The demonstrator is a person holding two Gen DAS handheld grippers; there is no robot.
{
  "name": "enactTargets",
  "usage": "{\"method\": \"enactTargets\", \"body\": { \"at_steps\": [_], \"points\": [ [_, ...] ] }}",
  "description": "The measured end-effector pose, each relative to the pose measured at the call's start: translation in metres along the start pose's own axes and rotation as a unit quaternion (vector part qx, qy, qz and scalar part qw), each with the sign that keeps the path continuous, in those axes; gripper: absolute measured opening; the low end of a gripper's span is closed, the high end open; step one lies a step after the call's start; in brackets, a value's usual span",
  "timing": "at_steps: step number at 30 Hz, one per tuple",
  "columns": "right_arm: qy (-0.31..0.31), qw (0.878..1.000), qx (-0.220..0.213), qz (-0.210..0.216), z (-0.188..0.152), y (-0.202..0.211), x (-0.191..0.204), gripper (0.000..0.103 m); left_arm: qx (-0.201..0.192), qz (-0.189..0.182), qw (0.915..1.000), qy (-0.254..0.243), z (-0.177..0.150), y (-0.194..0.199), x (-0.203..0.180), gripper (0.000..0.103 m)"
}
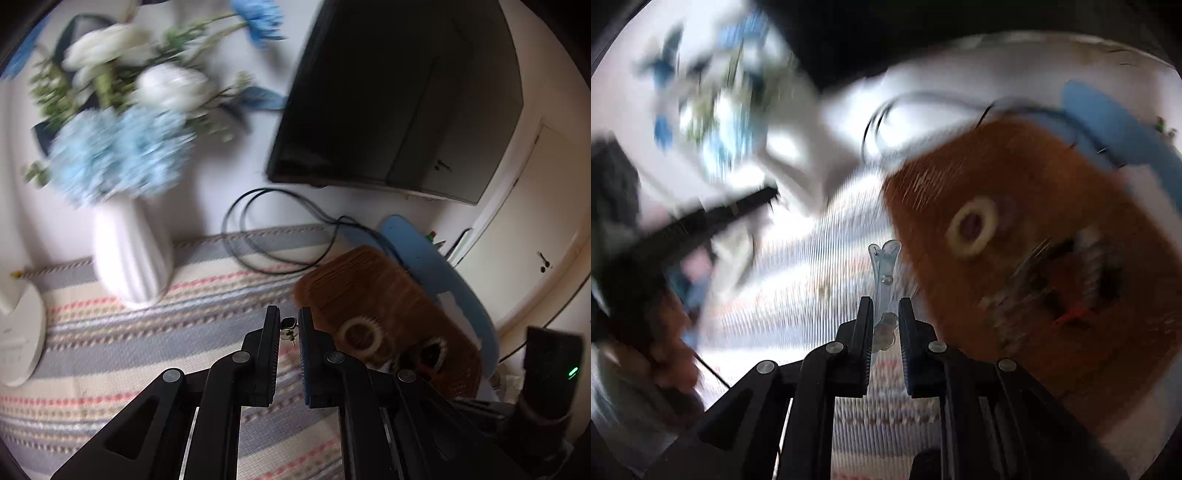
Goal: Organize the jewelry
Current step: 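Carry the earring and blue hair clip over the wicker basket, then open both tools to drop the earring and clip into the basket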
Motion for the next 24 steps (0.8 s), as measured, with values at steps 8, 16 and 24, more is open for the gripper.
{"method": "enactTargets", "body": {
  "at_steps": [8,16,24],
  "points": [
    [-0.047,0.992,-0.091,-0.074,0.042,0.044,-0.051,0.015,0.027,-0.057,0.9970,-0.045,0.007,-0.053,-0.076,0.010],
    [-0.080,0.986,-0.111,-0.100,0.046,0.062,-0.085,0.015,0.057,-0.105,0.9903,-0.070,0.002,-0.086,-0.122,0.010],
    [-0.089,0.985,-0.111,-0.100,0.046,0.060,-0.095,0.016,0.071,-0.117,0.9886,-0.063,-0.004,-0.097,-0.130,0.010]
  ]
}}
Point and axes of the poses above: each gripper's, at about its wrist camera, not at the fingertips, and y roughly against the way its jaws point, x to its left, z to its top, the point moved 7 cm from there along -y, roughly the way its jaws point, and after that the axes turned 11 degrees about -y, right-handed, at the moved point
